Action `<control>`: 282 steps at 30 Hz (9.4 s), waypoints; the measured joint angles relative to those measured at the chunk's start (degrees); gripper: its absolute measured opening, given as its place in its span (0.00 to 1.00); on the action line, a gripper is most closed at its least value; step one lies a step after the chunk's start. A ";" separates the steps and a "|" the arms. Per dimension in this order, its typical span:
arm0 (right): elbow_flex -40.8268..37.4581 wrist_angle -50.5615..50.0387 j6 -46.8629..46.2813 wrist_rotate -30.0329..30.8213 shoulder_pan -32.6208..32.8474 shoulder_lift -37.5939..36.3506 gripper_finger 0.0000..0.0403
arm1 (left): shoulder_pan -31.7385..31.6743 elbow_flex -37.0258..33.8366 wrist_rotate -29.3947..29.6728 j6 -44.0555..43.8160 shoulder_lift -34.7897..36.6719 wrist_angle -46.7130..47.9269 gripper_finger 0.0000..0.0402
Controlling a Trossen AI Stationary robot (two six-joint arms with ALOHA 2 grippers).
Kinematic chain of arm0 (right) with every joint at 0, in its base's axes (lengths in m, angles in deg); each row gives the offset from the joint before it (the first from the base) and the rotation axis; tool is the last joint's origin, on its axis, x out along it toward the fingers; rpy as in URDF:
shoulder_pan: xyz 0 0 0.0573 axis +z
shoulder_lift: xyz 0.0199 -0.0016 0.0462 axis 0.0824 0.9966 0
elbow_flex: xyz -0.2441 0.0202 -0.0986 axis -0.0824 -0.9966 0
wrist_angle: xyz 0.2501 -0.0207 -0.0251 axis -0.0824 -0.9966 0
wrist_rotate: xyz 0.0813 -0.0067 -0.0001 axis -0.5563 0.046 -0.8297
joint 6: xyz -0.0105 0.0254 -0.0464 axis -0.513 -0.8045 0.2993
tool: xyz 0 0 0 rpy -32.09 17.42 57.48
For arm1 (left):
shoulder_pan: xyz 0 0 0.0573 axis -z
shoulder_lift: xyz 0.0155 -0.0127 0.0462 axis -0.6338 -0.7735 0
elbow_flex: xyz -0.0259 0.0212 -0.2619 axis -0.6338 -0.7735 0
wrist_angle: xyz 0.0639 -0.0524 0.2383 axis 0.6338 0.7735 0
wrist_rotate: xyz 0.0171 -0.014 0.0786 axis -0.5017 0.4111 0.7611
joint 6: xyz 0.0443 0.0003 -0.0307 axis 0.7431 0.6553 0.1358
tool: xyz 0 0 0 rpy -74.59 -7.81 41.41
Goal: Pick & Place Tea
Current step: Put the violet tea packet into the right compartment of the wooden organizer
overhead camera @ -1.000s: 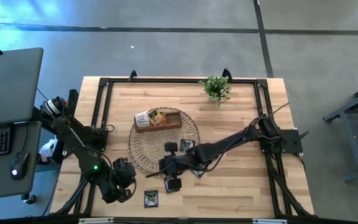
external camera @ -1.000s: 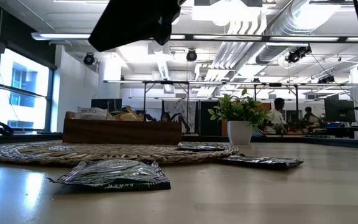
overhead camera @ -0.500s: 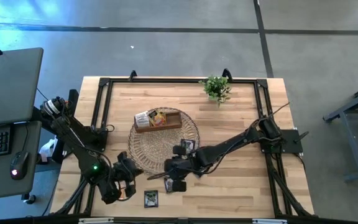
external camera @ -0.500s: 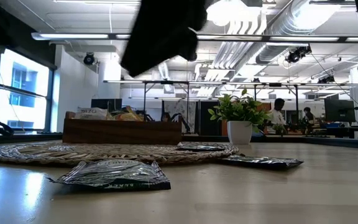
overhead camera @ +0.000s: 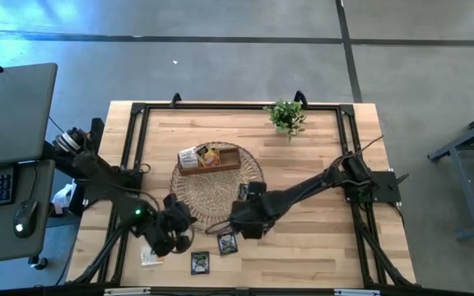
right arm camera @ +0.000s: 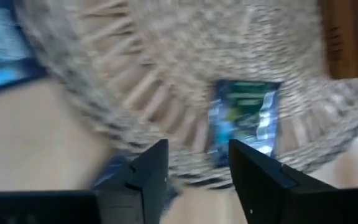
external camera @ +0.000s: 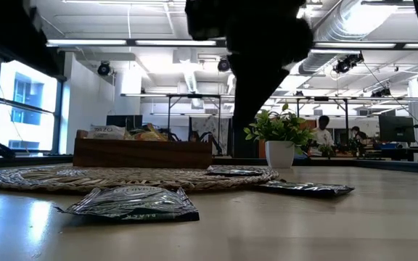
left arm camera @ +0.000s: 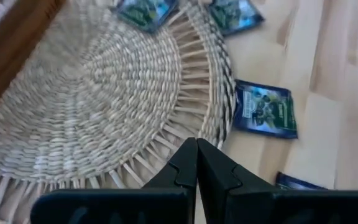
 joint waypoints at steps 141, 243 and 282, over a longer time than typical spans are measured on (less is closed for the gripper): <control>-19.21 20.56 21.64 -19.79 -22.11 -2.86 0.39 | -2.88 0.02 -4.01 5.47 0.83 -1.41 0.01; -19.37 48.02 6.47 5.84 -25.02 -4.33 0.02 | -2.88 0.02 -3.88 5.49 0.83 -1.46 0.01; -11.63 45.82 12.74 -4.09 -32.66 0.68 0.00 | -2.92 0.00 -2.99 5.73 0.85 -1.43 0.01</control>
